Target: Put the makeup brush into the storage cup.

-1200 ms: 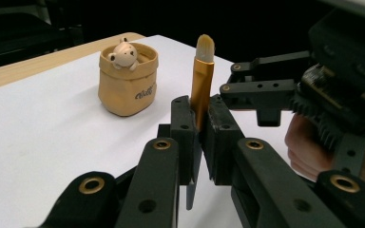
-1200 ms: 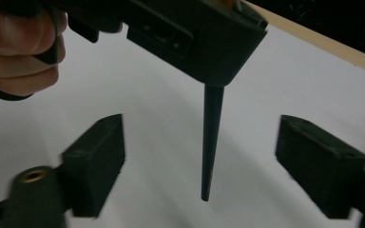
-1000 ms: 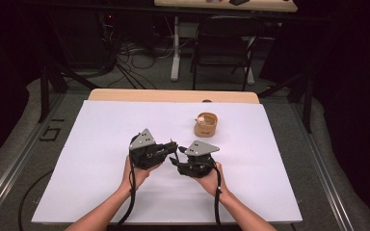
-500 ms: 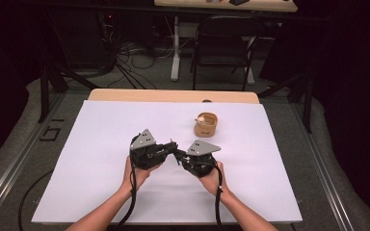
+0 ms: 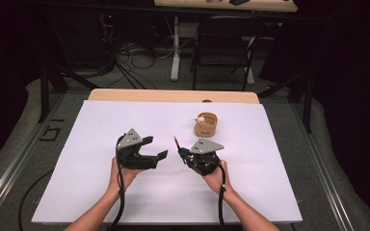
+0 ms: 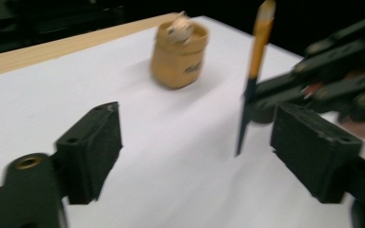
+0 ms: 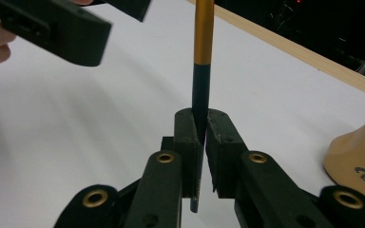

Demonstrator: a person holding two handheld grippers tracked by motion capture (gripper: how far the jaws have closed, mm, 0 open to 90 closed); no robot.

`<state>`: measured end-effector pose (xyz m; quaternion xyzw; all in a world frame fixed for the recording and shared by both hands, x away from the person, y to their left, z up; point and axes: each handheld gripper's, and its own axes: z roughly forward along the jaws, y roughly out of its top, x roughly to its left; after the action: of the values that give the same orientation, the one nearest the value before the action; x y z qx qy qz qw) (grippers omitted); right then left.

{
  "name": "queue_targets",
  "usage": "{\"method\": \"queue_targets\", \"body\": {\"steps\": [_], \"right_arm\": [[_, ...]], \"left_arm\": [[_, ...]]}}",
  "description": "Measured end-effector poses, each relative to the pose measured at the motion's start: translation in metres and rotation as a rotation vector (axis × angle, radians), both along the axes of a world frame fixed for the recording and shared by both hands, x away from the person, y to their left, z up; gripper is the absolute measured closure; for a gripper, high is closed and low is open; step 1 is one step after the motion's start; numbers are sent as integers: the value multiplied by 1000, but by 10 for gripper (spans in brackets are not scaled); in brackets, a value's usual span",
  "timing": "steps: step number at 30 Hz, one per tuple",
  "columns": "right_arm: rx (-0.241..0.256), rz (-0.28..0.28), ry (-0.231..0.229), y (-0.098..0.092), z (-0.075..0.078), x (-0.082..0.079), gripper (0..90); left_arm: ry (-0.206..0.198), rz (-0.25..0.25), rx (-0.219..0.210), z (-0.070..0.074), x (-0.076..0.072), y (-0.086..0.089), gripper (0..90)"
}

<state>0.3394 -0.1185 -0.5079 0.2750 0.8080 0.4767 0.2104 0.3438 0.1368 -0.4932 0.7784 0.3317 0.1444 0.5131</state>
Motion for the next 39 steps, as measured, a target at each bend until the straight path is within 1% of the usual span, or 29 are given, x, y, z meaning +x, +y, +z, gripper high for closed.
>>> {"method": "queue_targets", "body": {"steps": [1, 4, 5, 6, 9, 10, 11, 12, 13, 14, 15, 16, 18, 19, 20, 22, 25, 26, 27, 31, 34, 35, 39], "right_arm": [[-2, 0, -4, -1, 0, 0, 837], [-10, 3, -6, -2, 1, 1, 837], [-13, 3, -7, -3, 1, 2, 837], [-9, 2, -6, -3, 1, 2, 837], [-18, 2, -4, -5, 2, 2, 837], [-21, 5, -7, -5, 2, 3, 837], [-23, 8, -9, -5, 3, 3, 837], [-25, 9, -11, -6, 3, 3, 836], [-23, 11, -10, -7, 4, 3, 837], [-24, 11, -7, -8, 4, 3, 837], [-23, 12, -4, -9, 5, 4, 836], [-25, 12, -6, -10, 5, 4, 837], [-26, 12, -7, -12, 7, 4, 837], [-26, 11, -8, -13, 8, 4, 836], [-29, 8, -10, -14, 8, 4, 837], [-30, 1, -10, -17, 10, 4, 837], [-33, 1, -9, -20, 12, 2, 837], [-32, -1, -4, -21, 12, 3, 837], [-38, -3, -3, -22, 13, 4, 837], [-32, -13, -3, -26, 15, 3, 837], [-32, -20, -14, -30, 17, 2, 837], [-38, -17, -9, -31, 18, 2, 837], [-33, -34, -14, -35, 21, 5, 837]], "left_arm": [[-5, 4, 37, -2, -1, 3, 162], [-16, 16, 89, -7, -5, 8, 106], [-13, 19, 97, -9, -6, 10, 87], [-8, 18, 85, -10, -6, 12, 68], [-15, 21, 90, -14, -8, 16, 27], [-22, 14, 88, -15, -8, 17, 20], [-39, 20, 91, -17, -9, 18, 10], [-42, 28, 98, -18, -10, 19, 2], [-41, 23, 92, -18, -10, 21, 1], [-42, 14, 78, -20, -9, 22, 1], [-45, 13, 77, -21, -9, 24, 1], [-37, 14, 73, -22, -9, 24, 1], [-26, -3, 54, -25, -8, 26, 0], [-24, 2, 57, -26, -9, 26, 0], [-21, -2, 57, -26, -10, 26, 0], [-33, -15, 58, -28, -12, 26, 0], [-22, -25, 78, -32, -11, 25, 0], [-15, -27, 75, -33, -10, 26, 0], [-17, -23, 69, -33, -10, 27, 0], [-20, -20, 57, -34, -11, 30, 0], [-17, -32, 63, -34, -11, 30, 0], [-19, -35, 63, -34, -11, 30, 0], [-24, -41, 76, -36, -12, 30, 0]]}}
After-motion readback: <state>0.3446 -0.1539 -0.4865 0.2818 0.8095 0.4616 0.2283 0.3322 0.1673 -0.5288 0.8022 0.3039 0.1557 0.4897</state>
